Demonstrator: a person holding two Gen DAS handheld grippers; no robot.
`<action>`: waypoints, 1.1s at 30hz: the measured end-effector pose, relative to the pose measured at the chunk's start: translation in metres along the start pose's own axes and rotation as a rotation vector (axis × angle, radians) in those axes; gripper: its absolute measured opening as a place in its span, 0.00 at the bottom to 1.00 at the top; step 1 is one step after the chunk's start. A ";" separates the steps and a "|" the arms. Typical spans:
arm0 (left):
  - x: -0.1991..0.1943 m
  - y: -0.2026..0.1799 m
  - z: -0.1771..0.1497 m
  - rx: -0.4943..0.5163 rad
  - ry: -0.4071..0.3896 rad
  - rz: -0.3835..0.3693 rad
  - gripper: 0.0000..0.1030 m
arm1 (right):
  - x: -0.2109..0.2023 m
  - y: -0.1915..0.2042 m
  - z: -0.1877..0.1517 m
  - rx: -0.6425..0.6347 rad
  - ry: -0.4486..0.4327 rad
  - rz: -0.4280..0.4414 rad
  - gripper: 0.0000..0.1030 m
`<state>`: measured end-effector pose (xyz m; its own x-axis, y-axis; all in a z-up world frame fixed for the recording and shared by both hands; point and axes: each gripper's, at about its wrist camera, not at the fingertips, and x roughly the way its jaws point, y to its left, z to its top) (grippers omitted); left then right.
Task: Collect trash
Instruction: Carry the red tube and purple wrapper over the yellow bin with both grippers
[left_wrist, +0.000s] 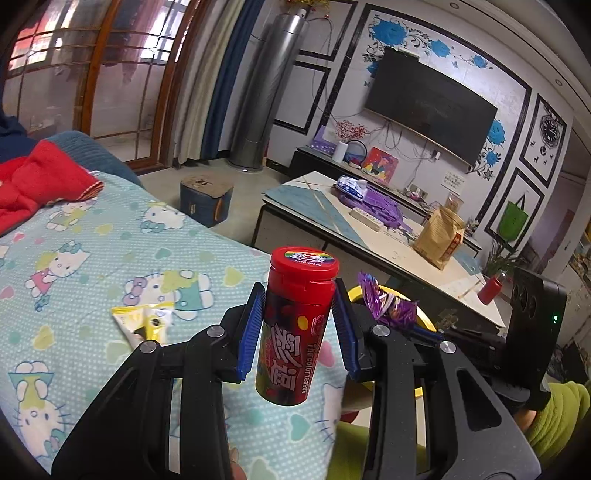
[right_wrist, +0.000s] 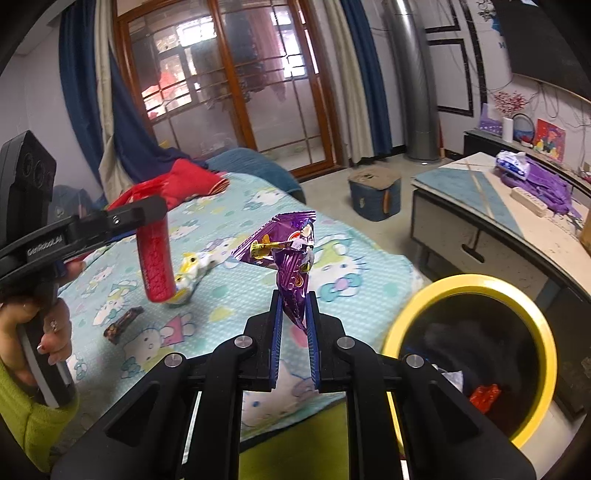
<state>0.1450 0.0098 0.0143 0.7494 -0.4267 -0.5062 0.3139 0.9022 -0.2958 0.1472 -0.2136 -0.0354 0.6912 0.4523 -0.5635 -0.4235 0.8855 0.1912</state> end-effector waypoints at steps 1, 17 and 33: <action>0.002 -0.003 0.000 0.005 0.003 -0.004 0.28 | -0.002 -0.003 0.000 0.004 -0.004 -0.008 0.12; 0.036 -0.058 -0.011 0.080 0.036 -0.080 0.28 | -0.025 -0.050 -0.011 0.053 -0.031 -0.123 0.12; 0.079 -0.117 -0.032 0.185 0.093 -0.161 0.28 | -0.038 -0.113 -0.039 0.173 -0.007 -0.232 0.12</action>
<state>0.1488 -0.1313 -0.0169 0.6270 -0.5616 -0.5399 0.5323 0.8149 -0.2294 0.1463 -0.3344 -0.0668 0.7623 0.2359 -0.6028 -0.1478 0.9701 0.1927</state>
